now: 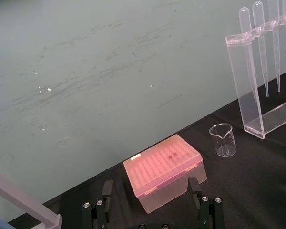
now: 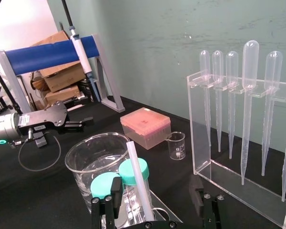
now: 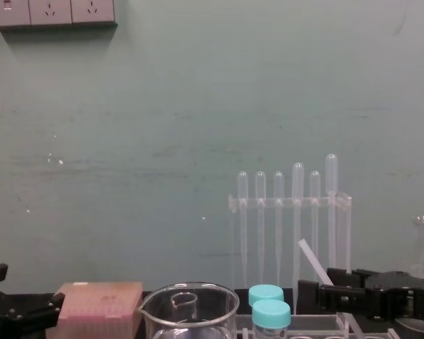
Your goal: Pick up the stirring rod with one hand, then place it down.
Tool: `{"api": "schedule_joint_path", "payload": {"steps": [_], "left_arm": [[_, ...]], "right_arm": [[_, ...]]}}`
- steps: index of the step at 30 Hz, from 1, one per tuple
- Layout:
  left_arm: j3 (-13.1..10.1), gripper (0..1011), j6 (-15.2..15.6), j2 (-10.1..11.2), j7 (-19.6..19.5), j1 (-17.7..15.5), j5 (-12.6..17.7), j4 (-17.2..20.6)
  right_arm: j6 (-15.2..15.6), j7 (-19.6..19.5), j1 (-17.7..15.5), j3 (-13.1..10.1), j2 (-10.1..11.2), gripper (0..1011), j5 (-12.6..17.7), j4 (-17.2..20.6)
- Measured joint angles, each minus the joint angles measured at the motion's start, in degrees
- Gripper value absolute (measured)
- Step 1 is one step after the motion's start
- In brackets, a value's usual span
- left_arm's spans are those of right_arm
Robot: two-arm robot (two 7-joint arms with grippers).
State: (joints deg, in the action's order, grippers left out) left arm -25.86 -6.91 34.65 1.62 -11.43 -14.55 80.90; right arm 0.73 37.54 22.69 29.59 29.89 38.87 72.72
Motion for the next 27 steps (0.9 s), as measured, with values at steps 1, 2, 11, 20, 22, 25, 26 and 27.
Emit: {"api": "schedule_joint_path", "payload": {"steps": [1, 2, 11, 20, 22, 25, 26, 27], "left_arm": [[0.0, 1000, 0.0, 0.0, 0.0, 0.0, 0.0, 0.0], [0.0, 1000, 0.0, 0.0, 0.0, 0.0, 0.0, 0.0], [0.0, 1000, 0.0, 0.0, 0.0, 0.0, 0.0, 0.0], [0.0, 1000, 0.0, 0.0, 0.0, 0.0, 0.0, 0.0], [0.0, 1000, 0.0, 0.0, 0.0, 0.0, 0.0, 0.0], [0.0, 1000, 0.0, 0.0, 0.0, 0.0, 0.0, 0.0], [0.0, 1000, 0.0, 0.0, 0.0, 0.0, 0.0, 0.0], [0.0, 1000, 0.0, 0.0, 0.0, 0.0, 0.0, 0.0]], "right_arm": [[0.0, 0.0, 0.0, 0.0, 0.0, 899, 0.0, 0.0], [0.0, 0.0, 0.0, 0.0, 0.0, 886, 0.0, 0.0], [-0.1, 0.0, 0.0, 0.0, 0.0, 607, 0.0, 0.0], [-0.1, 0.0, 0.0, 0.0, 0.0, 342, 0.1, 0.1], [-0.1, 0.0, 0.0, 0.0, 0.0, 262, 0.1, 0.1], [-0.1, 0.0, 0.0, 0.0, 0.0, 164, 0.1, 0.1], [-0.2, 0.0, 0.0, 0.0, 0.0, 144, 0.1, 0.1], [-0.2, 0.0, 0.0, 0.0, 0.0, 113, 0.1, 0.1]]}}
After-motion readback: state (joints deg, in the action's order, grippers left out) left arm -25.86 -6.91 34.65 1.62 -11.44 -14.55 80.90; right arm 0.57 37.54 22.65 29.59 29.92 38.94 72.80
